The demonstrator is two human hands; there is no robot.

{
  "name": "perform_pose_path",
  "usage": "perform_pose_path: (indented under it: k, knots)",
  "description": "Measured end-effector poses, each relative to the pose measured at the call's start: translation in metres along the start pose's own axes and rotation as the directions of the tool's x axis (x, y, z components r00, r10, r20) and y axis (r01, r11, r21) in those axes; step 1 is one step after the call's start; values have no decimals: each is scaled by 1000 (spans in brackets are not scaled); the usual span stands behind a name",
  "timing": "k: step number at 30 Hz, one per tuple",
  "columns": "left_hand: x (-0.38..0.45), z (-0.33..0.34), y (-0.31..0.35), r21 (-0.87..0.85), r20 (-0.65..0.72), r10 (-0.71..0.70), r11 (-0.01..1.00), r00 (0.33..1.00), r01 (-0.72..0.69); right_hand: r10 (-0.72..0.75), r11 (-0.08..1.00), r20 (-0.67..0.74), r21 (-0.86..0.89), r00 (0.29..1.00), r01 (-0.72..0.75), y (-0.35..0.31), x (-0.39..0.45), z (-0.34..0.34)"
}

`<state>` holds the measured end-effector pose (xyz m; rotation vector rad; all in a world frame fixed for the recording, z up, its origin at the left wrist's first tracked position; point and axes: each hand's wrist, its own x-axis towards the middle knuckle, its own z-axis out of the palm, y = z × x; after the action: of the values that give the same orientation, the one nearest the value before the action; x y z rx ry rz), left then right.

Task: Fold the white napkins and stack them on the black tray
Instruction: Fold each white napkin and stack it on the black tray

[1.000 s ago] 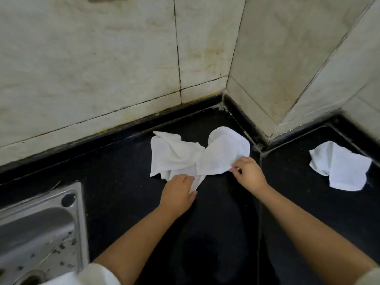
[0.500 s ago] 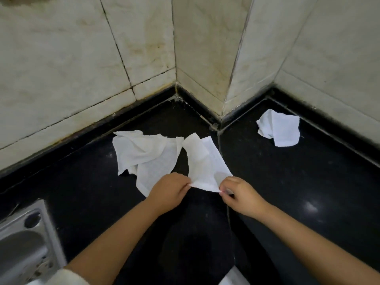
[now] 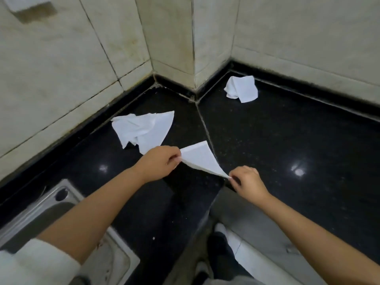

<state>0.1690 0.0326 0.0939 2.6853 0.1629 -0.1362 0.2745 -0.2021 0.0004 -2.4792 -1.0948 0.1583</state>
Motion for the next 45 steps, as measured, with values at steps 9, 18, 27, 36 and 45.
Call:
perform_pose_path:
  k: [9, 18, 27, 36, 45]
  knots:
    - [91, 10, 117, 67, -139, 110, 993, 984, -102, 305, 930, -250, -130, 919, -344, 76, -36, -143]
    - [192, 40, 293, 6, -316, 382, 916, 868, -401, 399, 788, -618, -146, 677, -598, 185, -104, -282]
    - [187, 157, 311, 170, 377, 463, 817, 802, -552, 403, 879, 153, -341, 902, -335, 253, -225, -193]
    - [196, 207, 306, 82, 679, 292, 882, 674, -465, 485, 832, 479, 5, 732, -555, 296, -230, -175]
    - [261, 228, 336, 117, 384, 255, 940, 887, -321, 746, 658, 126, 13, 654, -753, 345, -198, -171]
